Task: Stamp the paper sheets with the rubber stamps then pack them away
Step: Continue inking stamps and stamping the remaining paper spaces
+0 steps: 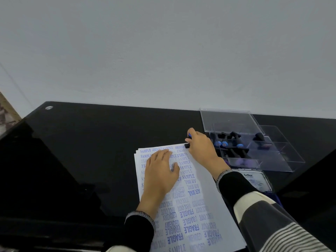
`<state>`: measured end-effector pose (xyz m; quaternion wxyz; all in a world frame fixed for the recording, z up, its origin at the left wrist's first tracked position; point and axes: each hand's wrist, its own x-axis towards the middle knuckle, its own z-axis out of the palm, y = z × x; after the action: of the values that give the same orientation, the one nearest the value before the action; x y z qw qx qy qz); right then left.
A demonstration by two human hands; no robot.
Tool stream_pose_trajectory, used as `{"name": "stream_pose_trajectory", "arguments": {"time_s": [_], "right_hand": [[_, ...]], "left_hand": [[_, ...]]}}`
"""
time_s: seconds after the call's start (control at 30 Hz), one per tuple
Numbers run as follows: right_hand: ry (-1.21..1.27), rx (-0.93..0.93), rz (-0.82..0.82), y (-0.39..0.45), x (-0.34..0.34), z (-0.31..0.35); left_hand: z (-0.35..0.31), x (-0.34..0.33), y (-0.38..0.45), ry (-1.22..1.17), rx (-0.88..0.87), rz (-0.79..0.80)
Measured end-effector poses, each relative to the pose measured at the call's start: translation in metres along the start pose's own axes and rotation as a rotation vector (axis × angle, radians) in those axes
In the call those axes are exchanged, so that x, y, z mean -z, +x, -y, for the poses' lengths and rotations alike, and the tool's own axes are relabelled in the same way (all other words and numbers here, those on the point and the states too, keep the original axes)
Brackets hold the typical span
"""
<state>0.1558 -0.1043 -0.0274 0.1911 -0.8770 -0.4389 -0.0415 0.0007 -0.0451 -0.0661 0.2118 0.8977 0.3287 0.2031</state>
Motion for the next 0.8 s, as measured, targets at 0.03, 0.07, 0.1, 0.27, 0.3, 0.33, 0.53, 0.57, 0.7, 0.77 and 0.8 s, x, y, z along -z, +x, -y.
{"name": "stream_pose_trajectory", "arguments": {"time_s": [0.03,0.07,0.1,0.27,0.3,0.33,0.53,0.57,0.7,0.77,0.8], "right_hand": [[-0.005,0.002,0.001,-0.001,0.0,0.0],[-0.003,-0.001,0.004,-0.001,0.0,0.001],[0.005,-0.007,0.007,-0.002,0.0,0.001],[-0.001,-0.011,0.011,0.002,0.001,0.001],[-0.009,-0.008,0.015,0.004,0.001,0.001],[-0.015,-0.004,0.013,0.005,0.001,0.001],[0.001,-0.017,0.0,0.002,-0.001,0.002],[0.012,-0.02,-0.006,0.0,-0.001,0.002],[0.025,-0.015,-0.043,-0.009,-0.002,0.001],[0.026,-0.015,-0.047,-0.009,-0.002,0.001],[0.033,-0.014,-0.047,-0.008,-0.002,0.001]], "left_hand": [[0.0,0.0,0.0,0.0,0.0,0.0],[0.0,0.0,0.0,-0.001,0.001,0.002],[0.0,0.0,0.0,-0.002,0.004,0.004],[0.0,-0.001,0.001,-0.002,0.012,0.021],[0.0,-0.001,0.001,-0.003,0.014,0.021],[0.0,-0.001,0.001,-0.005,0.016,0.019],[0.001,-0.002,0.001,-0.004,0.018,0.024],[0.001,-0.001,0.001,-0.003,0.017,0.023],[0.0,-0.001,0.001,0.001,0.011,0.02],[0.0,-0.001,0.001,-0.002,0.015,0.025],[0.0,-0.001,0.001,-0.004,0.018,0.027]]}}
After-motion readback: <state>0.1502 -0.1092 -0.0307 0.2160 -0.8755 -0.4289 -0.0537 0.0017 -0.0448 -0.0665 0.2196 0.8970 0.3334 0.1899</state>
